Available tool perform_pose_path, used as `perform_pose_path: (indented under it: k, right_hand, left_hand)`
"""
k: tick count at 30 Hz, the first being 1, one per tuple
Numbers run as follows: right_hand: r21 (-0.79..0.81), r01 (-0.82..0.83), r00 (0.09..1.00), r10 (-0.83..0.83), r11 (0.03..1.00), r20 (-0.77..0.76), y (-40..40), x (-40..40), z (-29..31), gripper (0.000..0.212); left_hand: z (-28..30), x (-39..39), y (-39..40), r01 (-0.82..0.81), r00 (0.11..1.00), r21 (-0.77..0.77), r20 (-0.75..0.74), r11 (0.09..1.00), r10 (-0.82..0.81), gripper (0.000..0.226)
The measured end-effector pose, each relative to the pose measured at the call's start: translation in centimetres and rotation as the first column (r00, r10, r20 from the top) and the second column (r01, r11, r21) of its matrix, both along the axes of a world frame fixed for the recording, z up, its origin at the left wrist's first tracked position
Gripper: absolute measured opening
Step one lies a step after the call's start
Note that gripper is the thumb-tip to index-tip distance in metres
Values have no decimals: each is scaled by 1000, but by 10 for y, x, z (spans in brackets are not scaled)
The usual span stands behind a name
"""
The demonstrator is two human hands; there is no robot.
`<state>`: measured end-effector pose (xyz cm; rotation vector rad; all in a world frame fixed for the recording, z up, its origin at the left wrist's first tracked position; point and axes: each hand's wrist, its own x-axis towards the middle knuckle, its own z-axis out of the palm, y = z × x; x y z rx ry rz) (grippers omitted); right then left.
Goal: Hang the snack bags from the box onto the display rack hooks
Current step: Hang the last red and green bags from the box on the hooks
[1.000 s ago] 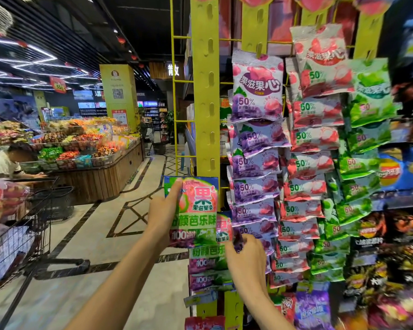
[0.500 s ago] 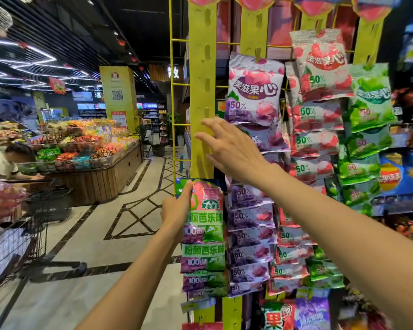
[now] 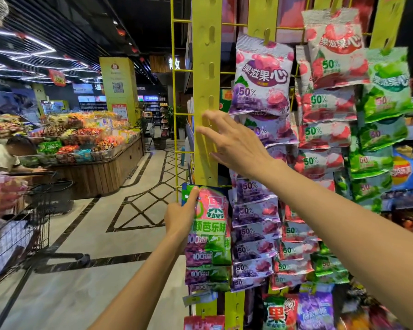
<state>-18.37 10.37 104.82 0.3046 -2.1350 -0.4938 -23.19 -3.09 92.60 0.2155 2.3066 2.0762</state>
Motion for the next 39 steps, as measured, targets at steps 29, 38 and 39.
perform_pose_path:
  k: [29,38,39]
  right_hand:
    - [26,-8,1000,8,1000,-28,1,1,-5,62]
    - [-119,-173,985,169,978,-47,3,53,-57,51]
    - [-158,-190,982,185,969,-42,7,63,-71,48]
  left_hand:
    - [1,28,-1,1,998,-135,-57,991,-8,54]
    - [-30,56,-12,59,977,-228,-185,972,-103,34]
    - [-35,58,-12,36,978,-211,-196,977,-79,31]
